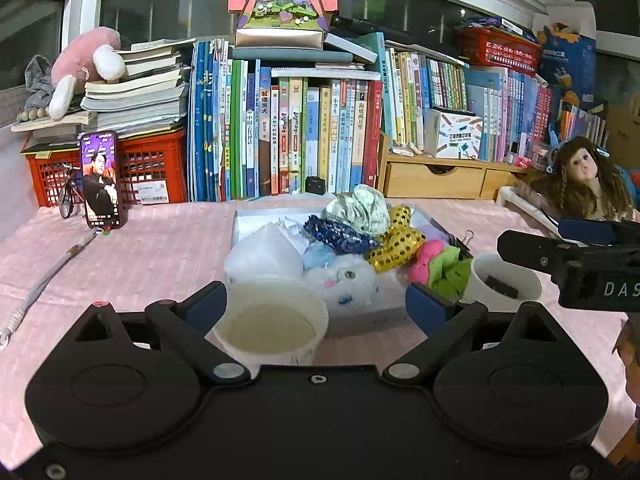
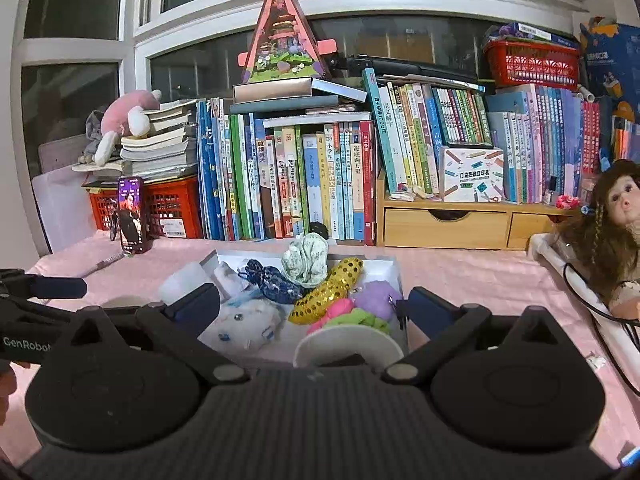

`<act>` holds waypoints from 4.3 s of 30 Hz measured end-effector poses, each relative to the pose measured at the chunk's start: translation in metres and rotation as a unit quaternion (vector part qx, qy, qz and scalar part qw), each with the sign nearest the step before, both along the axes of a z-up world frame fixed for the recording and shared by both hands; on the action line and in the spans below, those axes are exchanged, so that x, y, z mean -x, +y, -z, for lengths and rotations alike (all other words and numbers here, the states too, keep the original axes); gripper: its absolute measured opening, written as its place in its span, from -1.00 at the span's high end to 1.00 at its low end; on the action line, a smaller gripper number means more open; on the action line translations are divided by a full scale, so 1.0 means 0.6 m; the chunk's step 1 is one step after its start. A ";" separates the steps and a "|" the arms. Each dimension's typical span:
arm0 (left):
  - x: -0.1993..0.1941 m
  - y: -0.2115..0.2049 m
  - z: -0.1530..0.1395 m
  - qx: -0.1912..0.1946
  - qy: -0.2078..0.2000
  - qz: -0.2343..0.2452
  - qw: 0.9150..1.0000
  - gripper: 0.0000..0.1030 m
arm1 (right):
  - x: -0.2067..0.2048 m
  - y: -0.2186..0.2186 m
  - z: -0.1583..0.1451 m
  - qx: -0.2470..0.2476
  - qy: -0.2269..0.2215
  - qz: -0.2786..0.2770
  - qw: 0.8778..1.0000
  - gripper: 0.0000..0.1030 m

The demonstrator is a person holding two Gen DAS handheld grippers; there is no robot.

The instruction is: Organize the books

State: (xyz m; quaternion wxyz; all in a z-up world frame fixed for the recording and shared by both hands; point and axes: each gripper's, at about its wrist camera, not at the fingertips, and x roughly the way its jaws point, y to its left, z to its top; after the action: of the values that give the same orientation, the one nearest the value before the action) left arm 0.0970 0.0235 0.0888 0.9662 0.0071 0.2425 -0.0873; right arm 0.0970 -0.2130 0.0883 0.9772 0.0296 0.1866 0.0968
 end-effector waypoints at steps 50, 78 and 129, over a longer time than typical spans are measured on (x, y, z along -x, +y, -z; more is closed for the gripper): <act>0.026 -0.028 0.182 -0.038 0.068 -0.051 0.996 -0.98 | 0.034 0.029 0.178 0.047 0.124 0.020 0.991 -1.00; 0.016 -0.027 0.183 -0.036 0.073 -0.040 0.996 -0.99 | 0.027 0.027 0.179 0.038 0.135 0.016 0.990 -1.00; 0.017 -0.026 0.182 -0.036 0.072 -0.041 0.996 -0.99 | 0.028 0.028 0.178 0.038 0.135 0.016 0.990 -1.00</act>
State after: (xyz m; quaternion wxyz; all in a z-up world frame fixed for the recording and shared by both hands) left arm 0.0868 0.0078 -0.0207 0.9481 0.0260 0.3144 -0.0389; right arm 0.0804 -0.1961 -0.0183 0.9448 0.0081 0.3201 0.0688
